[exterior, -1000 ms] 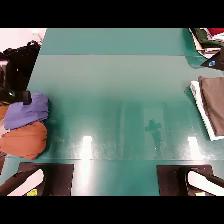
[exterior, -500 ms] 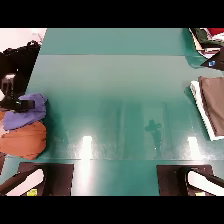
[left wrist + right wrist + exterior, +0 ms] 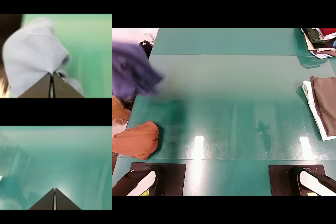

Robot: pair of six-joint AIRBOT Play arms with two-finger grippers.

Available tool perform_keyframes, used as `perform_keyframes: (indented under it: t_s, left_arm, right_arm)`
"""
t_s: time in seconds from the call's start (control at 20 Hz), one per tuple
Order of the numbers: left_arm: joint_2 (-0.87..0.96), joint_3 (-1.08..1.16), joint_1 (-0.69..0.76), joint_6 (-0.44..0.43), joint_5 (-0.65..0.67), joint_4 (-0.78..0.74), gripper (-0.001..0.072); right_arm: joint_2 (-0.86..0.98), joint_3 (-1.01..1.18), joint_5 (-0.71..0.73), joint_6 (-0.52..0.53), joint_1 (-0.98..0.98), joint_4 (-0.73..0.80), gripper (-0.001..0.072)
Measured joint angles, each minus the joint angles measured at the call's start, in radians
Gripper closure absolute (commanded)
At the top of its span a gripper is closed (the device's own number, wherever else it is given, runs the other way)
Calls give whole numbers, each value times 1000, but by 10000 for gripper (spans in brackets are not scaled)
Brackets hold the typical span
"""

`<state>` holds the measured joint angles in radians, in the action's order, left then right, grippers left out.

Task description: Fold the shirts.

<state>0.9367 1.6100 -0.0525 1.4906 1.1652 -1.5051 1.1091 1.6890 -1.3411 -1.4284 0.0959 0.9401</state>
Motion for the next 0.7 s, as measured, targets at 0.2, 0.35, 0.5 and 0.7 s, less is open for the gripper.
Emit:
perform_keyframes:
  t_s: [0.2,0.35,0.5,0.7]
  left_arm:
    - [18,114,288,-38,-10,21,687]
    - [101,141,492,-61,-2,25,685]
    - [235,150,649,-84,8,43,429]
    - [414,154,744,-109,-8,117,121]
  right_arm:
    - [-50,0,77,0,0,-5,698]
    - [-65,0,97,0,0,-5,698]
    - [-70,0,98,0,0,-5,697]
    - [-72,0,95,0,0,-5,697]
